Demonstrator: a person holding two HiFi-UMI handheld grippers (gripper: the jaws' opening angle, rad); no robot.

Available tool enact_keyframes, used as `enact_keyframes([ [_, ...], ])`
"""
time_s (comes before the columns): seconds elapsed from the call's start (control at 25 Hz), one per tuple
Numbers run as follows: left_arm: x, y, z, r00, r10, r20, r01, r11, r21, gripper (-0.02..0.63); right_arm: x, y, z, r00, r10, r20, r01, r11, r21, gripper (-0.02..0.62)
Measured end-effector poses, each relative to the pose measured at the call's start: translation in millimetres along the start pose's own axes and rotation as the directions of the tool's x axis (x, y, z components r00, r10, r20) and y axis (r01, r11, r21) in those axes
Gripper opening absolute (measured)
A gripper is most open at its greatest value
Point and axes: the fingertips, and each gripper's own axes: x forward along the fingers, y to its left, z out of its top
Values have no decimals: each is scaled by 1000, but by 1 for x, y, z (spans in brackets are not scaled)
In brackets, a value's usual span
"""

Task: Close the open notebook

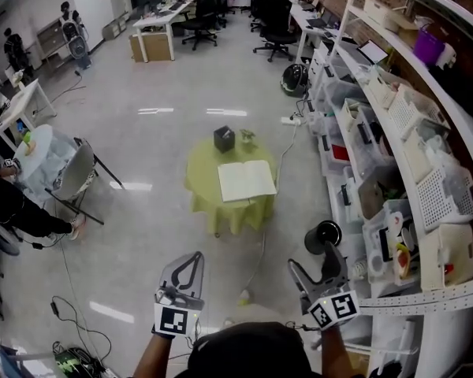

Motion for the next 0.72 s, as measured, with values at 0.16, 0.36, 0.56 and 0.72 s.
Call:
enact_keyframes([
  [0.16,28,3,6,998,-31,-46,37,990,135,17,24,-14,7,999,25,22,-25,1000,12,436],
  [0.36,66,1,8,998,-46,-49,53,988,145,17,48,-41,1,999,32,15,-32,999,41,434],
  [0.56,99,-8,10,996,-72,-52,80,982,173,17,55,-70,-9,1000,17,16,-19,996,91,430],
  [0.72,120,-15,10,995,-83,-51,91,979,182,17,63,-89,-16,1000,17,2,-17,995,100,425],
])
